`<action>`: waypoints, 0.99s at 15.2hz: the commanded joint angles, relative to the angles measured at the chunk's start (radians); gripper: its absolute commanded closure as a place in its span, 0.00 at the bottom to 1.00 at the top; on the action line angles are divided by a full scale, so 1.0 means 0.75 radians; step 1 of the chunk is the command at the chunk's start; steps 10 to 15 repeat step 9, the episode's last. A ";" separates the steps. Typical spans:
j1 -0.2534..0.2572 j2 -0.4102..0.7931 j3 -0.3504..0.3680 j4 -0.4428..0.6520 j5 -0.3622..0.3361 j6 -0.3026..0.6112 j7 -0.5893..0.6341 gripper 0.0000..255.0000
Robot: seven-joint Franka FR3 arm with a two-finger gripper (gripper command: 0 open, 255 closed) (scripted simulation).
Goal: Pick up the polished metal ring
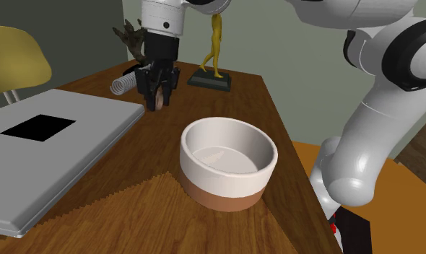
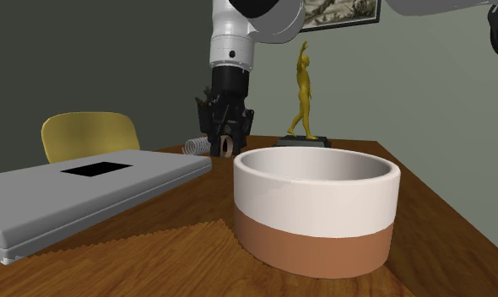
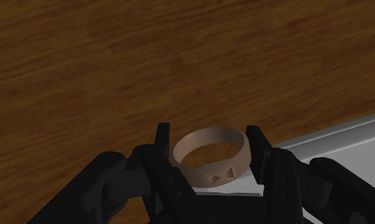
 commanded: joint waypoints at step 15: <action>0.001 0.040 0.002 0.194 -0.012 -0.155 0.024 1.00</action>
